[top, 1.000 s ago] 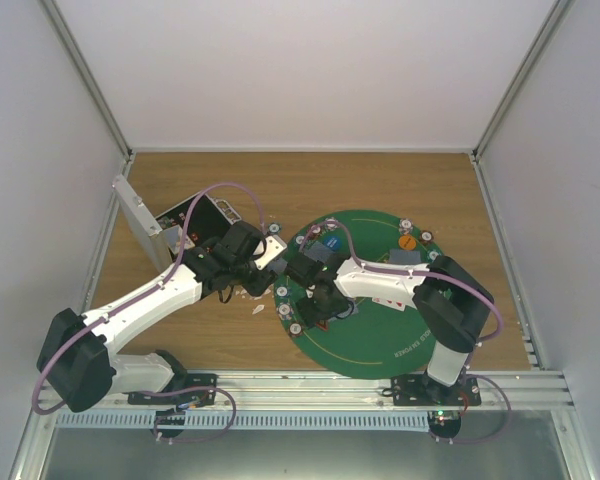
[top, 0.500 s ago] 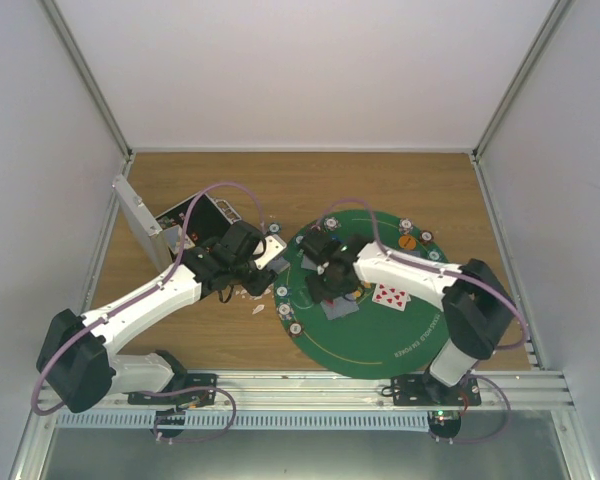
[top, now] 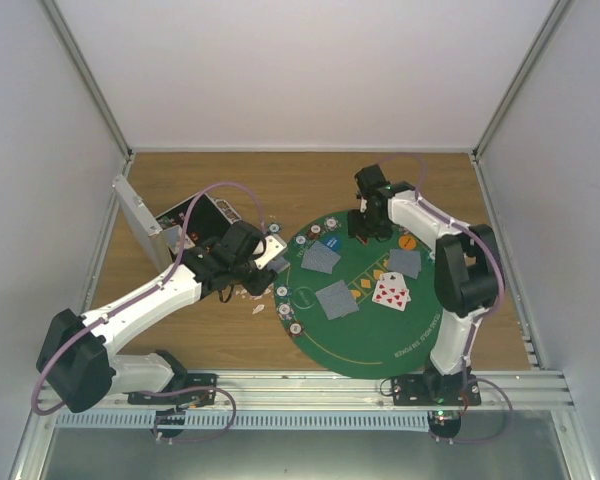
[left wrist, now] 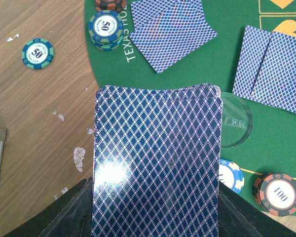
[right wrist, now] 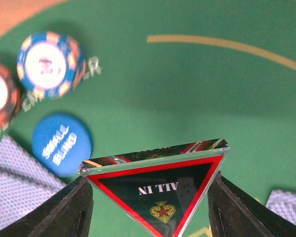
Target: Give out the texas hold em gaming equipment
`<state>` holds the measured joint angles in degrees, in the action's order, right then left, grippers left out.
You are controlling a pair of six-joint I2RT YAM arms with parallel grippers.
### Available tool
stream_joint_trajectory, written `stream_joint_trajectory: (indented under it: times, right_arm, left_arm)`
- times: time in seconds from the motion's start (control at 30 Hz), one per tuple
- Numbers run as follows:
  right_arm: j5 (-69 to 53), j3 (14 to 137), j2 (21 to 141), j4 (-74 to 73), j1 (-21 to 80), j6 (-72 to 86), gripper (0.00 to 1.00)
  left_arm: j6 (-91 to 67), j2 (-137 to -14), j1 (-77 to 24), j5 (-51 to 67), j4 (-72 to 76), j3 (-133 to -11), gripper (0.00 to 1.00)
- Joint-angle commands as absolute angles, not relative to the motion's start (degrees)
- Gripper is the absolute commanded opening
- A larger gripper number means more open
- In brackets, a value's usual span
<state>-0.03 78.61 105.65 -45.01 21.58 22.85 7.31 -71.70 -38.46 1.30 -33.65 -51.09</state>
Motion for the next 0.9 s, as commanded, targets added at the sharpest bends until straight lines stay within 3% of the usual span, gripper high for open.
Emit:
stream_joint_trajectory:
  times: [0.0, 0.3, 0.87]
  right_arm:
    - [-3.5, 86.5, 112.2, -42.8, 19.1, 18.9, 0.6]
    - [-4.4, 94.8, 120.9, -44.8, 19.1, 15.3, 0.6]
    - [-4.4, 89.1, 120.3, -43.9, 19.1, 15.6, 0.61]
  left_arm:
    - [7.9, -70.9, -38.1, 1.4, -30.7, -51.4, 0.57]
    - [8.1, -71.4, -38.2, 1.0, -30.8, -51.4, 0.57]
    - [8.0, -71.5, -38.1, 1.1, -30.3, -51.0, 0.57]
